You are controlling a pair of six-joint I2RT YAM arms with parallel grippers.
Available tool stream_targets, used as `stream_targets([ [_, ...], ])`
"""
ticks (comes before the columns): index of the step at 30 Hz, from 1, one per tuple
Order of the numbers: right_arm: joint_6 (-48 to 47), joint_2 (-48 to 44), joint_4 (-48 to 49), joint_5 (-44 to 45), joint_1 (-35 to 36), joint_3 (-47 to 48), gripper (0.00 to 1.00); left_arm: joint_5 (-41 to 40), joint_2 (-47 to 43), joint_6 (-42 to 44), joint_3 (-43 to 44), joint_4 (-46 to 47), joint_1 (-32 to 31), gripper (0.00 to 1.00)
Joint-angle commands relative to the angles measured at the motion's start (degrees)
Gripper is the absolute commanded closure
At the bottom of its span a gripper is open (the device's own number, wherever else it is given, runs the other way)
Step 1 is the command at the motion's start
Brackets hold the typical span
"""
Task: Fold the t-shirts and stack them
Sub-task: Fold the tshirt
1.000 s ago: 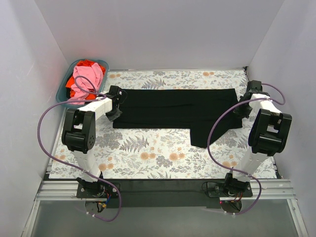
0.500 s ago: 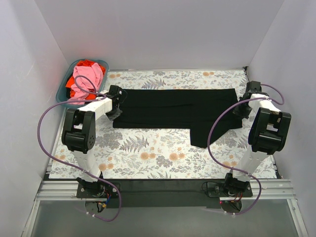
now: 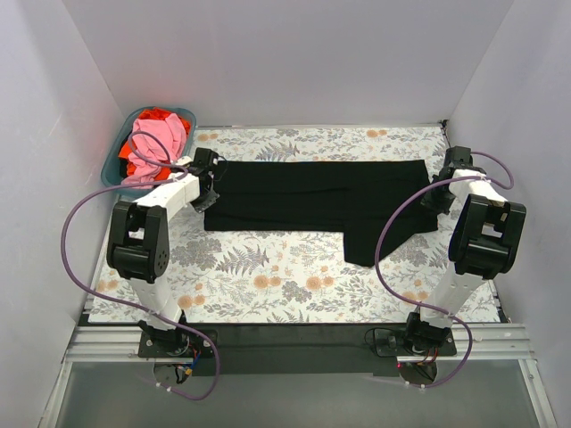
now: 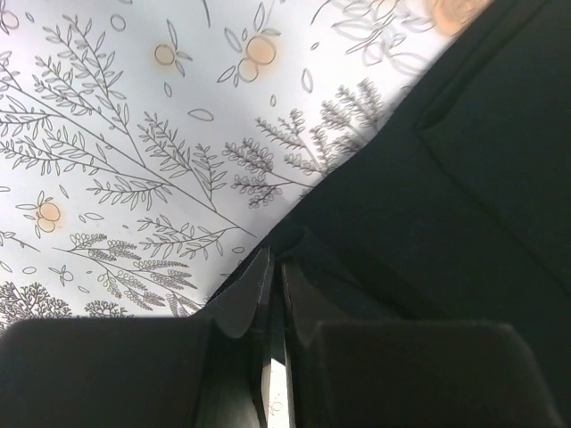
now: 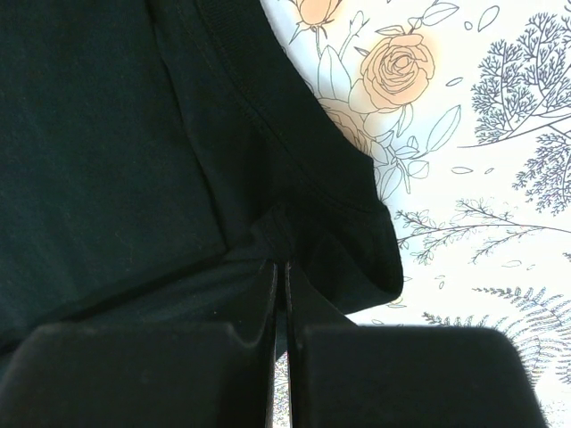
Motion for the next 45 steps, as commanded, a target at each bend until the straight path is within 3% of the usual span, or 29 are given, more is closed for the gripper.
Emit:
stream_targets([
  [1,-1.2,-1.7,2.8,3.6,-0.6,2.3,0.99,-4.7,-3.0,-0.3,2.2,-0.8,0.9,1.00],
  [16,-1.2,1.3,3.6,3.0,-0.5,2.5,0.97,-4.3,3.0,-1.0,2.6,3.4,1.0,1.00],
  [21,-2.0,1.0,3.6,3.3,-0.6,2.5,0.92,-4.1,3.6,-0.6,3.0,4.1,0.9,1.00],
  [22,-2.2,0.9,3.5,3.0,-0.5,2.4,0.89,-4.1,3.4,-0.4,3.0,4.1,0.9,0.94],
  [23,-2.4,0.1,3.5,2.5,-0.5,2.4,0.74,-3.8,3.2,-0.2,3.1,4.1,0.9,0.89],
  [26,-3.5,-2.6,3.2,0.6,0.0,2.5,0.56,-3.3,0.9,0.3,2.4,4.4,0.9,0.70],
  [29,-4.2,-6.3,2.5,1.6,2.1,2.0,0.43,-2.9,-2.7,0.8,1.2,4.4,0.8,0.55],
  [36,-4.6,-16.1,0.9,3.1,10.8,-6.5,0.37,-1.2,-13.8,2.5,-4.8,4.3,0.0,0.24],
  [45,0.0,-27.5,1.7,0.3,18.0,-25.2,0.37,2.9,-32.4,7.7,-20.2,7.1,-3.2,0.20],
])
